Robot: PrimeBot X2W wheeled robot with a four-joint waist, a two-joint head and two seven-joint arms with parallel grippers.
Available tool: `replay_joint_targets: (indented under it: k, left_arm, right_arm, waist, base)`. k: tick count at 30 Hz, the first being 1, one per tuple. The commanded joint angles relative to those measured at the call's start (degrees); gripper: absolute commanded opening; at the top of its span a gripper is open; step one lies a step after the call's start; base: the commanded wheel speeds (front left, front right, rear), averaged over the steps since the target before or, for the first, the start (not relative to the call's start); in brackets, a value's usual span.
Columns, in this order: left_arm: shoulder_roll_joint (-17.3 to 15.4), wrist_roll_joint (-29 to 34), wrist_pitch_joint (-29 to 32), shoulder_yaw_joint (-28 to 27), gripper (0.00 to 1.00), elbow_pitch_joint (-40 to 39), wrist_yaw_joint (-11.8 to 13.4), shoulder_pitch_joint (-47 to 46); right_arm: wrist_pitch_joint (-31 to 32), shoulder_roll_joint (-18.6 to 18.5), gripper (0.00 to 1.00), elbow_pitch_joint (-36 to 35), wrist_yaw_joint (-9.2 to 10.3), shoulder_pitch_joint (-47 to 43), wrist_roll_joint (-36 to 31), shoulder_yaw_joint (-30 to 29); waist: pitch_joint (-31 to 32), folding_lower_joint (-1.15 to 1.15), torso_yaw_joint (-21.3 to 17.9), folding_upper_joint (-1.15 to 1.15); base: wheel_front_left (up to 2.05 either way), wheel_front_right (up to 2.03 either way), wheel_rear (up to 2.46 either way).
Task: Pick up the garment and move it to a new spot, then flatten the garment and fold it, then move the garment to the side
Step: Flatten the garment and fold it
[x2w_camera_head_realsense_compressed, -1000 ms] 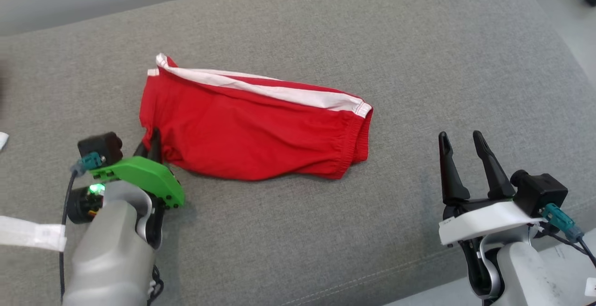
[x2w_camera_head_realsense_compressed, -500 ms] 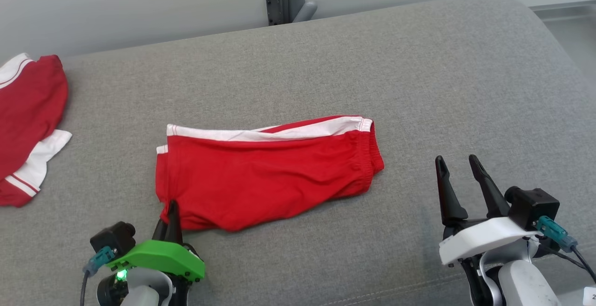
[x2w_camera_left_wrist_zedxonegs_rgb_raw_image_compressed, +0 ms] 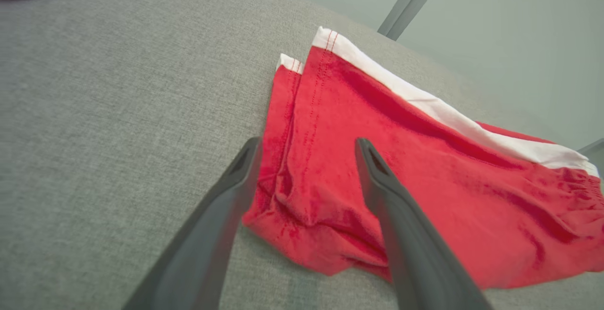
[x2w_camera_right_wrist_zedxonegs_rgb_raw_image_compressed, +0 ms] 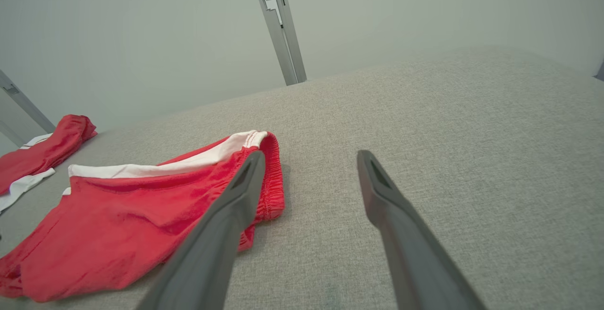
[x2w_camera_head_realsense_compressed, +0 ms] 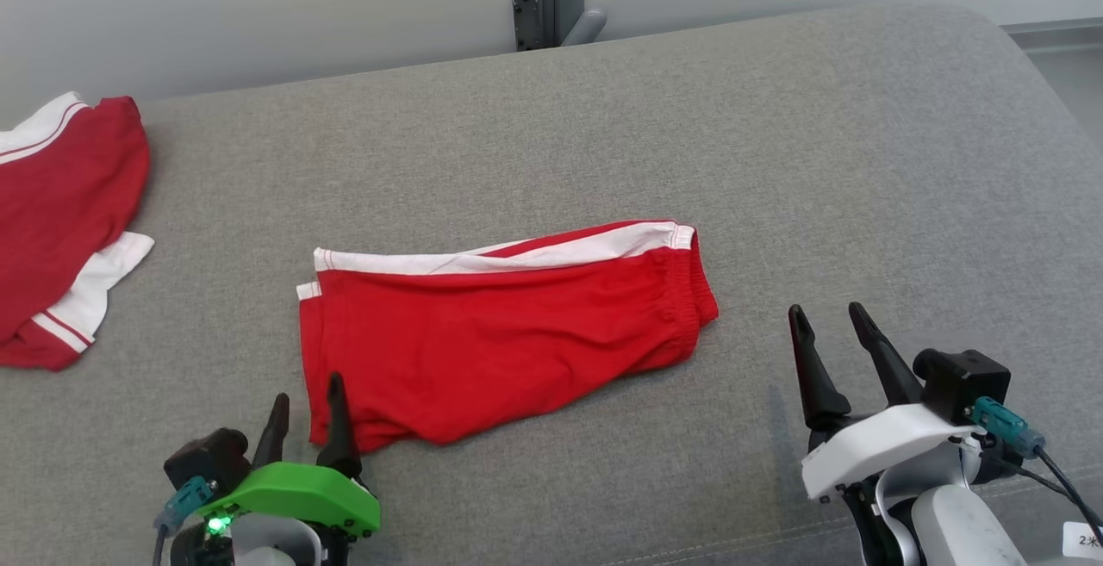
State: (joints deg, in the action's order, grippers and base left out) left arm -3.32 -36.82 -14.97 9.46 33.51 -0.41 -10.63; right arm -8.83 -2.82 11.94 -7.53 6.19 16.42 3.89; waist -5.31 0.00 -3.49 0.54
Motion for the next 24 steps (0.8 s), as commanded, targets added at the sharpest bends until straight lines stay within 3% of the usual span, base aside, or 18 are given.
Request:
replay_joint_targets:
  k: [1,14,24]
  left_arm:
    - [-0.78,1.24,-0.22,-0.69,1.00,-1.33,0.45,1.04]
    - [-0.74,13.80,-0.16,-3.44,1.00,-16.26,1.14,7.01]
    - [-0.05,17.78,-0.16,-3.69,1.00,-22.17,1.26,9.98]
  right_arm:
    - [0.10,-0.13,1.00,0.32,0.08,0.46,-0.18,-0.16]
    - [1.85,-0.12,1.00,5.81,0.08,1.38,2.17,-0.90]
    - [0.34,-0.13,1.00,18.75,0.08,6.43,8.22,1.25]
  waist:
    - [0.17,0.00,0.49,-0.54]
    - [2.90,0.00,5.33,-0.54]
    - [2.84,0.00,10.66,-0.54]
  base:
    - [0.00,0.00,0.00]
    - [0.00,0.00,0.00]
    - [0.00,0.00,0.00]
